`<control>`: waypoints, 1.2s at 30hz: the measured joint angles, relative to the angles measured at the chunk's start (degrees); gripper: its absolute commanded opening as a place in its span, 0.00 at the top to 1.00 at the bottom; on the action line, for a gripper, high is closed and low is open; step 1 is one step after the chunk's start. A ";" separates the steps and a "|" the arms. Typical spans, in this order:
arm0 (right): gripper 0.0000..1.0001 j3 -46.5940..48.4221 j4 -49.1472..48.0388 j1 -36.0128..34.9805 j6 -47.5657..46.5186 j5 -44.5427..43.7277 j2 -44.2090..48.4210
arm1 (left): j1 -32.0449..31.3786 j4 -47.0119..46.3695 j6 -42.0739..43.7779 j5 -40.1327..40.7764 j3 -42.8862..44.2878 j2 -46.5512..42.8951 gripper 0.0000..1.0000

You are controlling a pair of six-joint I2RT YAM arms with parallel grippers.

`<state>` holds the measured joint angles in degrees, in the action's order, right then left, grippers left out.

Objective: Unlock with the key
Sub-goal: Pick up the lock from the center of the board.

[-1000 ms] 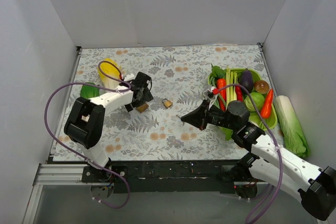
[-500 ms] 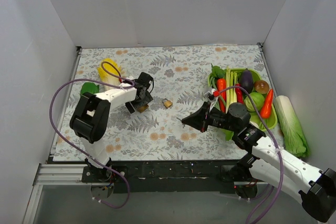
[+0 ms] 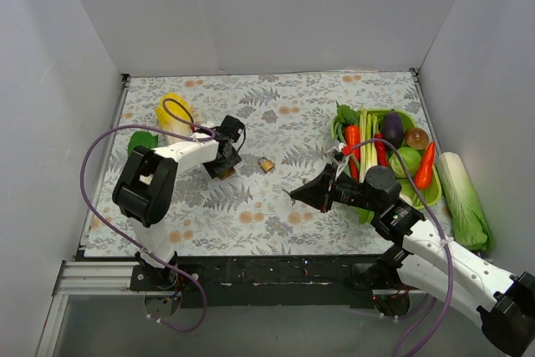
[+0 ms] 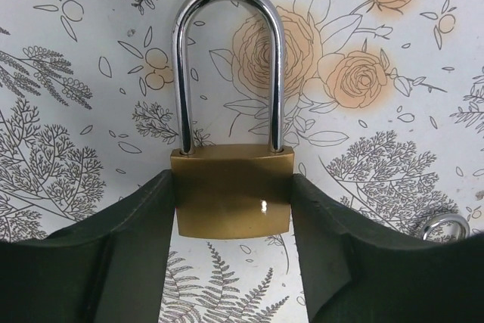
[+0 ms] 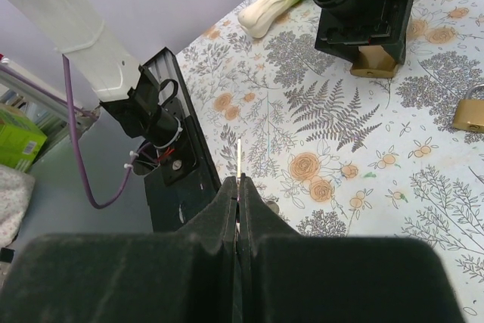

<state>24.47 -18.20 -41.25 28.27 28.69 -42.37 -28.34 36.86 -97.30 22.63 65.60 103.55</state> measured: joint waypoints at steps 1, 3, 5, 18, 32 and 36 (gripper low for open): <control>0.99 0.00 0.07 0.00 0.11 0.00 0.00 | -0.07 -0.09 0.09 -0.07 0.00 0.00 0.57; 0.99 0.00 0.02 0.00 0.26 0.00 0.11 | -0.20 -0.57 0.44 -0.11 -0.09 0.00 0.64; 0.99 0.00 0.09 0.00 0.33 -0.02 0.35 | -0.35 -1.22 0.76 -0.09 -0.31 -0.04 0.73; 0.99 0.02 5.81 0.00 -0.37 -2.12 1.07 | -2.32 -4.33 -2.01 -3.69 -5.86 -6.16 1.00; 0.99 4.31 10.84 -8.66 0.92 -9.99 -8.28 | -6.10 -11.04 -6.32 -7.69 -8.79 -22.16 1.00; 0.99 7.61 10.69 -16.33 1.46 -15.04 -13.53 | -6.34 -12.59 -6.54 -8.50 -12.15 -28.37 1.00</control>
<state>32.08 -7.51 -57.58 29.74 13.65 -55.90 -34.68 24.27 -103.83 14.13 53.45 75.18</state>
